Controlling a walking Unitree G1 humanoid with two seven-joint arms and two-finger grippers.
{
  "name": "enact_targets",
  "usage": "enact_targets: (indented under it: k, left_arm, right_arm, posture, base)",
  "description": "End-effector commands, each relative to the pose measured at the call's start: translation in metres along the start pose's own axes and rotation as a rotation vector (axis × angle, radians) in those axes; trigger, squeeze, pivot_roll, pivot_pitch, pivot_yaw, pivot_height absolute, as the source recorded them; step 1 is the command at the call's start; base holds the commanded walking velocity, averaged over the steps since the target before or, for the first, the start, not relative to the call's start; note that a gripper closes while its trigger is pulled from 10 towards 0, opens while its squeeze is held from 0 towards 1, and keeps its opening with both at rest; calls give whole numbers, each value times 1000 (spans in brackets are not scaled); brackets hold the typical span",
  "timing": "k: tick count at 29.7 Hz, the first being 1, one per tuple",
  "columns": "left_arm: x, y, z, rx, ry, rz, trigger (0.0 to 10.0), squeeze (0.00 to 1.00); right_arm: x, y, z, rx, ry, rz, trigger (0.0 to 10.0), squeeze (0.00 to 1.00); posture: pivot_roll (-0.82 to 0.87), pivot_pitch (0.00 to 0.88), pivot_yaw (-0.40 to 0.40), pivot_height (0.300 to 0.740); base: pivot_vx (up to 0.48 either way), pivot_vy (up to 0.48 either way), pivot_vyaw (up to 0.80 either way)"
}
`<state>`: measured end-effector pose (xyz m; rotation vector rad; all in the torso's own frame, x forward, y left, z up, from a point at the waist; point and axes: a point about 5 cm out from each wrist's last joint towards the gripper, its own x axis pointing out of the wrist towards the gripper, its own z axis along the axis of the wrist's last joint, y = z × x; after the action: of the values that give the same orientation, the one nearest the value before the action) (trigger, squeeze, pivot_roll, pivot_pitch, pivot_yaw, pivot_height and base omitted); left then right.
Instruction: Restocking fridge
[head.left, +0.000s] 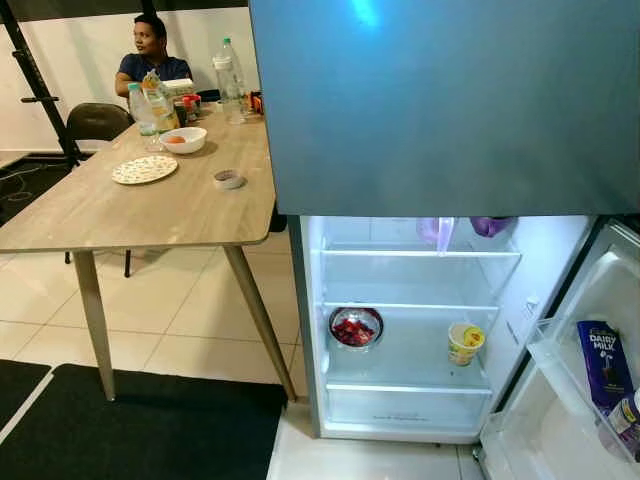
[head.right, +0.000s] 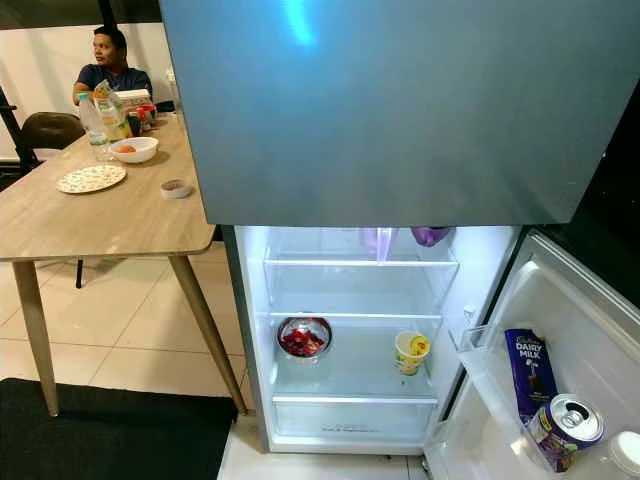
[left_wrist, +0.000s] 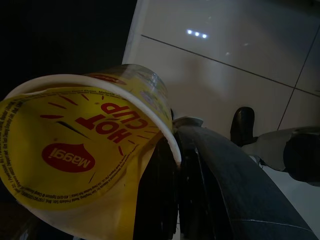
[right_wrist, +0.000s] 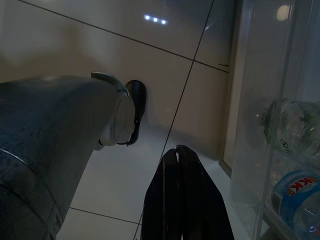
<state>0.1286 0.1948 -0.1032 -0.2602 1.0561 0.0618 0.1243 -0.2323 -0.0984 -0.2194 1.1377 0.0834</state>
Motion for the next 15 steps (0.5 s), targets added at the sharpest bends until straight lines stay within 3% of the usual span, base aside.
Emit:
enact_targets:
  k: [1,15]
  left_arm:
    - [-1,4,-1,13,10,9,10000,0]
    - [-1,4,-1,13,12,8,10000,0]
  right_arm:
    - [0,2,1,-2,-2,8,10000,0]
    - [0,2,0,1,-1,11,10000,0]
  posture:
    - [-65,0,23,740]
    - [-67,0,23,740]
  base:
    - [0,0,0]
    - [0,0,0]
